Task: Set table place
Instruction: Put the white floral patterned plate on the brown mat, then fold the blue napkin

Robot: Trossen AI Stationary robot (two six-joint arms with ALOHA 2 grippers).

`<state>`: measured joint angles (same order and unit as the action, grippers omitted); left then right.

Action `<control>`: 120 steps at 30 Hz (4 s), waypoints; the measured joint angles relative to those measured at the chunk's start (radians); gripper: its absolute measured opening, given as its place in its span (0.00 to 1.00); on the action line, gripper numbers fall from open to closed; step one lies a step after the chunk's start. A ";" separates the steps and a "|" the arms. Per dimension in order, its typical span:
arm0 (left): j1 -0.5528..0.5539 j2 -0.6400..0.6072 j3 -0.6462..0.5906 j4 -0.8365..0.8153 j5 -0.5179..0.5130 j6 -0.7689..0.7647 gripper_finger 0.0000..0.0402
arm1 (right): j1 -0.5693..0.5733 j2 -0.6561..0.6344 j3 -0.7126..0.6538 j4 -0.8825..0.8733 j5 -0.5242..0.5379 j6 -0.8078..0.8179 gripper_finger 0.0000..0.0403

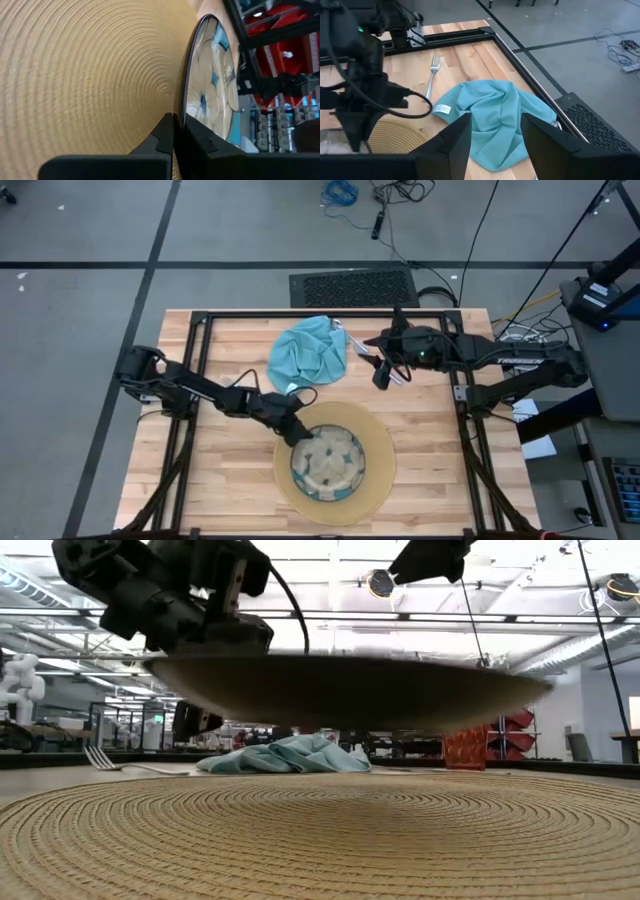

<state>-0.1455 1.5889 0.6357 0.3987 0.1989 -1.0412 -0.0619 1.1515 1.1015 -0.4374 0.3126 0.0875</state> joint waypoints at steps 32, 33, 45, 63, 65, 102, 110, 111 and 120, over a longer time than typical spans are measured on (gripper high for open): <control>-0.044 0.153 0.090 0.014 -0.035 -0.005 0.13 | 0.027 0.000 0.000 0.000 -0.001 0.006 0.40; -0.044 0.153 0.098 0.013 -0.032 -0.002 0.14 | 0.027 0.000 0.000 0.000 -0.001 0.006 0.40; -0.011 0.130 0.127 -0.110 -0.027 0.066 0.26 | 0.031 0.000 0.000 -0.013 0.000 0.006 0.40; 0.007 0.129 0.189 -0.192 -0.022 0.167 0.31 | 0.031 0.001 0.000 -0.069 0.000 0.036 0.40; 0.008 0.129 0.189 -0.199 -0.022 0.168 0.31 | 0.031 0.001 0.000 -0.072 -0.001 0.036 0.40; 0.271 -0.108 0.188 -0.729 -0.415 0.516 0.31 | -0.064 0.339 -0.048 0.177 -0.311 0.061 0.40; 0.252 -0.018 0.188 -0.637 -0.412 0.500 0.31 | -0.063 0.340 -0.048 0.184 -0.345 0.068 0.40; 0.252 -0.003 0.188 -0.627 -0.412 0.500 0.31 | -0.063 0.340 -0.048 0.184 -0.346 0.068 0.40; 0.250 0.049 0.187 -0.561 -0.610 0.507 0.31 | -0.054 0.340 -0.048 0.186 -0.372 0.083 0.40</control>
<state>0.1043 1.6382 0.8230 -0.1625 -0.4107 -0.5344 -0.1158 1.4910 1.0534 -0.2510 -0.0593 0.1706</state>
